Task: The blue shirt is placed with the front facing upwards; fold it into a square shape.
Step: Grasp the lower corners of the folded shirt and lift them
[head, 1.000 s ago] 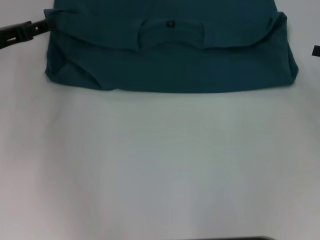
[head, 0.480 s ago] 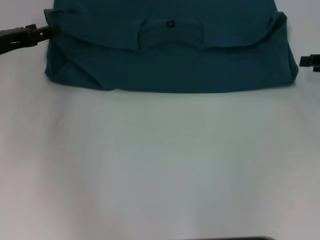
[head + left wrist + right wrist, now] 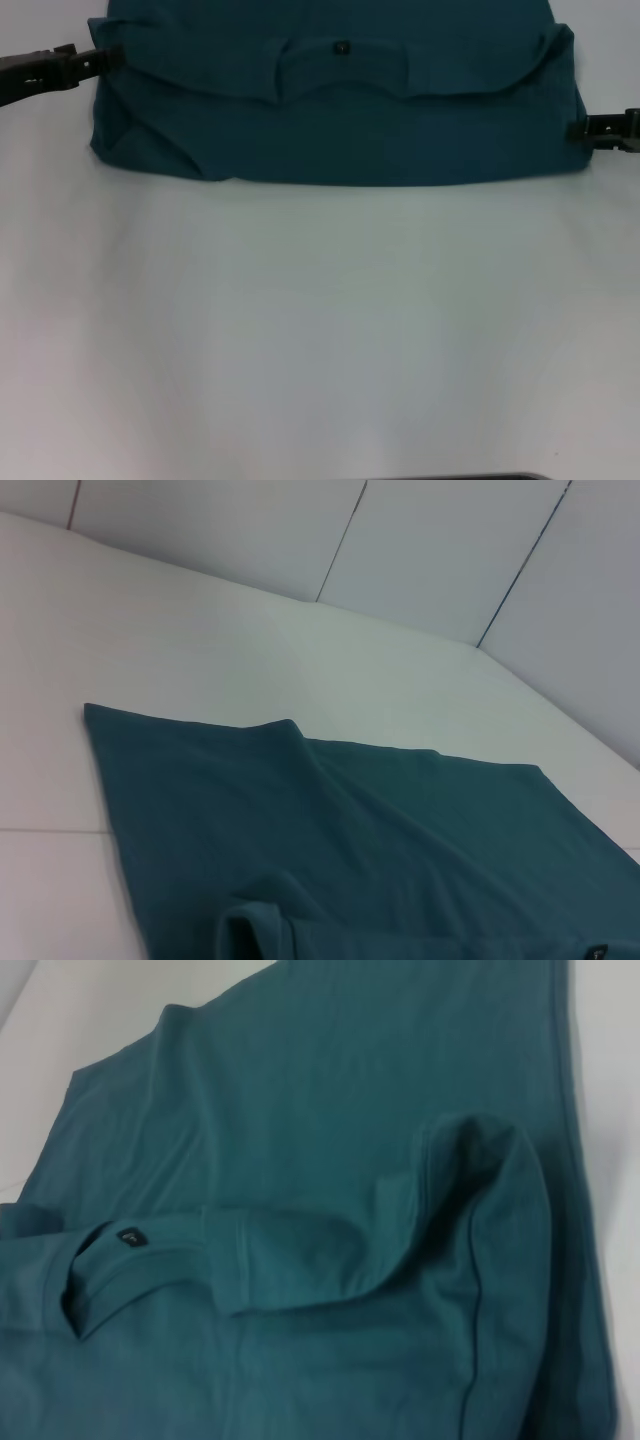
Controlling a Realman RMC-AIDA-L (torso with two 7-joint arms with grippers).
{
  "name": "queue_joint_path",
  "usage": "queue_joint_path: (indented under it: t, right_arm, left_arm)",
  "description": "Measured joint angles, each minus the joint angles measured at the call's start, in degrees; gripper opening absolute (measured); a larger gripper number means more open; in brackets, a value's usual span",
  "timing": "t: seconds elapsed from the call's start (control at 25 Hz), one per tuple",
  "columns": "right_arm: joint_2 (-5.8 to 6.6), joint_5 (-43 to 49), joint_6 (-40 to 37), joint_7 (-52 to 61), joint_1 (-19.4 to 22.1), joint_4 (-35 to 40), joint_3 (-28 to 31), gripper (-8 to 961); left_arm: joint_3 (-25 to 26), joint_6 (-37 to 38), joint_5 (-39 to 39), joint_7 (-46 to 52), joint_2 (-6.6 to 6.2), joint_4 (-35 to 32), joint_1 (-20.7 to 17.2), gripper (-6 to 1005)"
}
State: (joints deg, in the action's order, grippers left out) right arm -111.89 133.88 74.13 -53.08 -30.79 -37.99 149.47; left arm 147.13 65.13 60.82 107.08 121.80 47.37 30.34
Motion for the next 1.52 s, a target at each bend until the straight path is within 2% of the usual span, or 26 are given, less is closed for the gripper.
queue_joint_path:
  t: [0.52,0.8,1.12,1.36,1.52]
  right_arm:
    - [-1.11,0.0,-6.9,-0.4,-2.4,4.0,-2.8,563]
    - [-1.96,-0.3,-7.3,-0.9,-2.7,4.2,-2.9,514]
    - [-2.18,-2.5,-6.9,-2.5,-2.0,3.8,-2.4,458]
    - [-1.75,-3.7,-6.5,-2.6,-1.1,3.7,-2.3,233]
    - [-1.66,-3.7,-6.4,-2.9,-0.8,3.6,-2.3,159]
  left_arm:
    - [0.0,-0.6,0.0,0.0,0.11,-0.1,0.1,799]
    - [0.0,-0.6,0.1,0.0,-0.07,0.0,0.1,798]
    - [0.0,-0.6,0.0,0.2,-0.17,0.1,0.2,799]
    - [0.0,-0.5,0.0,0.2,-0.12,0.0,0.1,798]
    - [0.0,-0.2,0.0,0.1,-0.09,-0.1,-0.2,798]
